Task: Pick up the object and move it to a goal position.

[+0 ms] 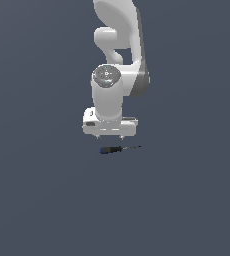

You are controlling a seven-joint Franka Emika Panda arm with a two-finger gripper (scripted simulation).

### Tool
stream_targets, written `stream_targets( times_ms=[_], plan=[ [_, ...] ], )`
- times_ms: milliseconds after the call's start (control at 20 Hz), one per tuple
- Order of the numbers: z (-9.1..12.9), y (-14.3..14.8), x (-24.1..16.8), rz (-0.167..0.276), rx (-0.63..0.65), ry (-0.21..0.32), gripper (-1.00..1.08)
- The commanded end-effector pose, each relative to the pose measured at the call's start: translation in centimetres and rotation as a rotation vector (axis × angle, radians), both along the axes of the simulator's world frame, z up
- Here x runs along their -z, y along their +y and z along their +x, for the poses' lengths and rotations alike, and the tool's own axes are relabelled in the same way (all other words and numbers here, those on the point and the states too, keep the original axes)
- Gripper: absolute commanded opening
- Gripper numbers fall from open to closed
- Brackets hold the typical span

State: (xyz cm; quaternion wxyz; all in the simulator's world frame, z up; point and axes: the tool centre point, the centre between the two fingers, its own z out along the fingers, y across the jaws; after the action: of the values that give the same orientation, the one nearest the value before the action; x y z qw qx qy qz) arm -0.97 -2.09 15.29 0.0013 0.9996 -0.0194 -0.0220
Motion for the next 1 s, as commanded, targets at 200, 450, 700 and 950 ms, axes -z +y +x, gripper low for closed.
stream_targets(
  times_ms=[200,450,700,950],
  plan=[
    [-0.06,0.17,-0.06,0.001,-0.012,0.006,1.0],
    [-0.23,0.6,-0.2,0.002,-0.04,0.022,1.0],
    [-0.22,0.59,-0.21,0.002,-0.042,0.022,1.0],
    [-0.23,0.64,-0.15,0.002,-0.034,0.022,1.0]
  ],
)
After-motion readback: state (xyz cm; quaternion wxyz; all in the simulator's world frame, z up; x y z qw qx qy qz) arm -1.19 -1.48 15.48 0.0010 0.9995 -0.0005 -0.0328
